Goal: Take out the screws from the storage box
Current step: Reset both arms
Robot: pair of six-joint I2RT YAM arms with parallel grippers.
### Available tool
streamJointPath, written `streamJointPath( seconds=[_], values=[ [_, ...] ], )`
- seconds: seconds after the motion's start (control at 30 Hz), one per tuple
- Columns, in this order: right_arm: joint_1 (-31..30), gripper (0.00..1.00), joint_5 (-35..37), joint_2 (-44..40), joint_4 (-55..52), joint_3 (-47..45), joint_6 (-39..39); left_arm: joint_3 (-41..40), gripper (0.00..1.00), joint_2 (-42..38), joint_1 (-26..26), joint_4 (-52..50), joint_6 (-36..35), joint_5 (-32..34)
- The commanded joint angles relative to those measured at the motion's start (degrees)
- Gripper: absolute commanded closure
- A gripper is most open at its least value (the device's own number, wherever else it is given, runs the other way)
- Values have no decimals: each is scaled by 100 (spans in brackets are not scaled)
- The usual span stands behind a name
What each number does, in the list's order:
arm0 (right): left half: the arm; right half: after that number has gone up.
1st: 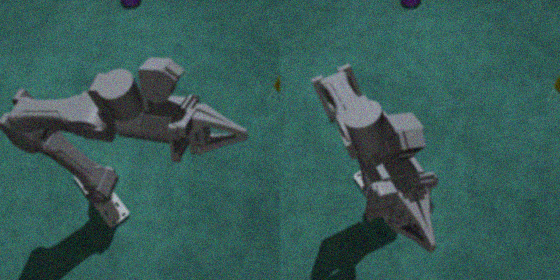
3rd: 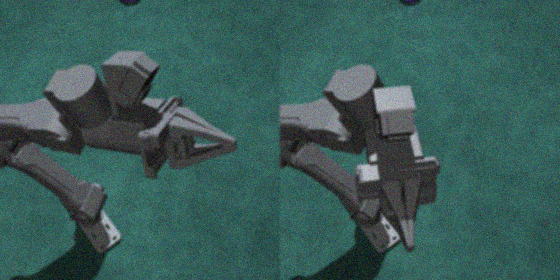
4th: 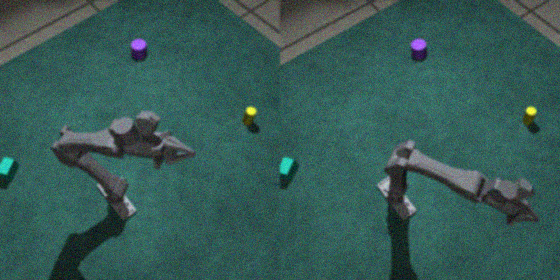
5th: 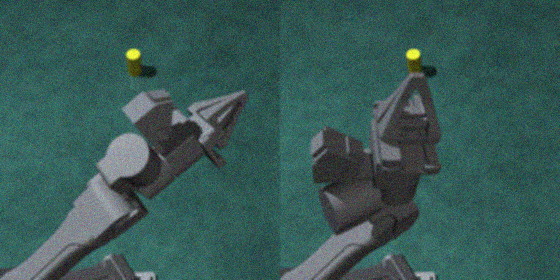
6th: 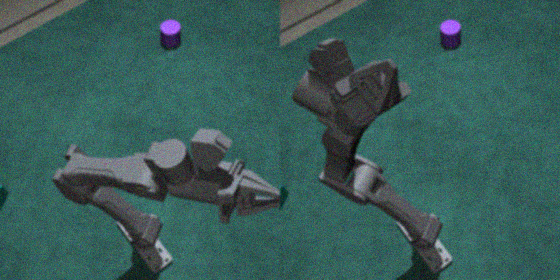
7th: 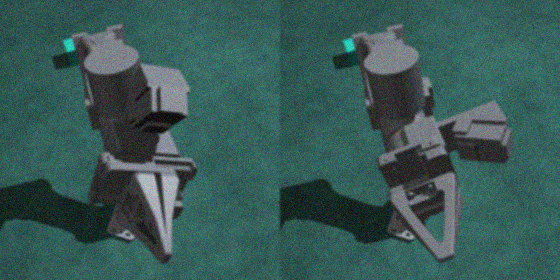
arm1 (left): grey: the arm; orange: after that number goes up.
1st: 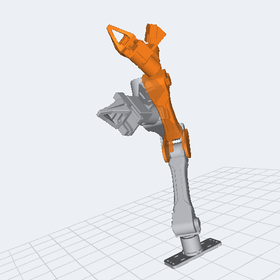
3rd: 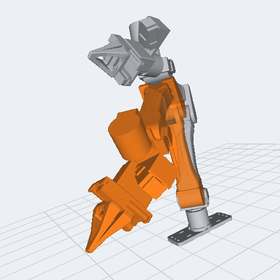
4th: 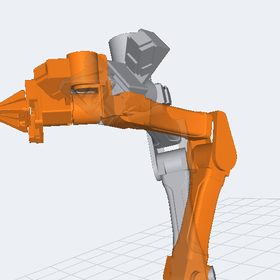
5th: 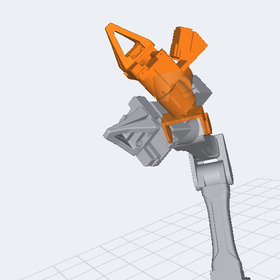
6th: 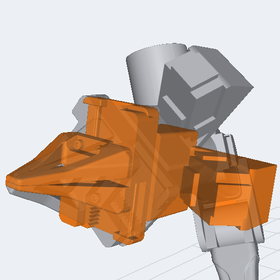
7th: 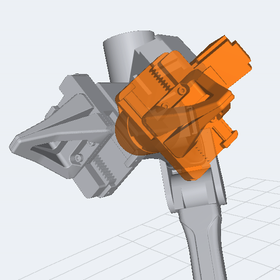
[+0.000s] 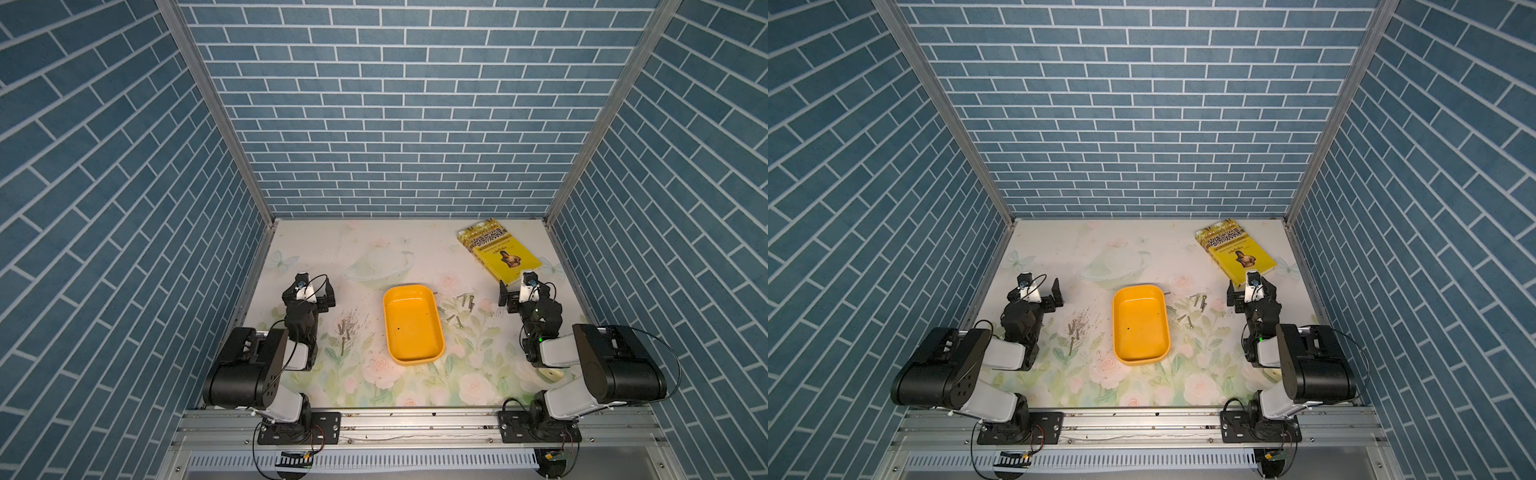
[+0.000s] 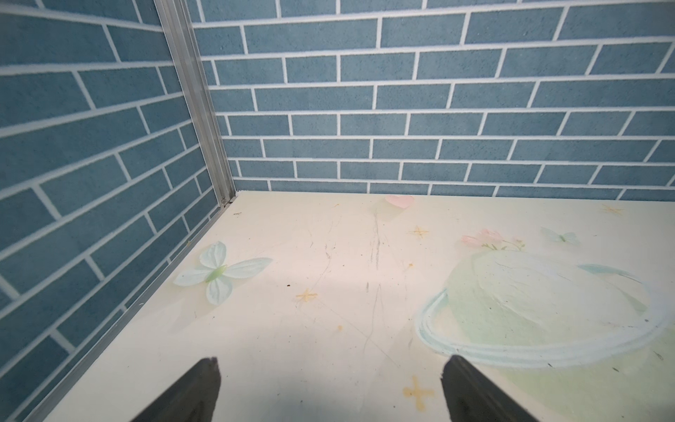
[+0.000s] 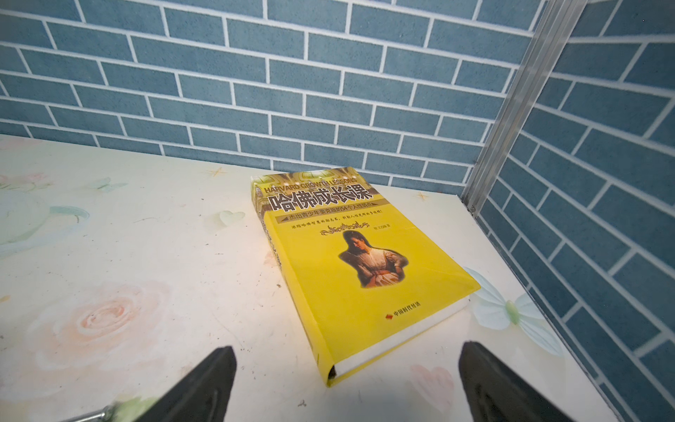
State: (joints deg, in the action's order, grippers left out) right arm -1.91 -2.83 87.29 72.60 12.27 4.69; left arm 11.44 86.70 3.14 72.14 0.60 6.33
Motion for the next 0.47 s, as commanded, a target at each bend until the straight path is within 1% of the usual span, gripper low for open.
streamJointPath(
  seconds=[0.0,0.43],
  values=[
    [23,0,-42,33,31,38,-161,72,0,-1,-50,82,-43,-44],
    [20,0,-47,28,17,45,-166,76,0,0,-57,90,-43,-59]
  ],
)
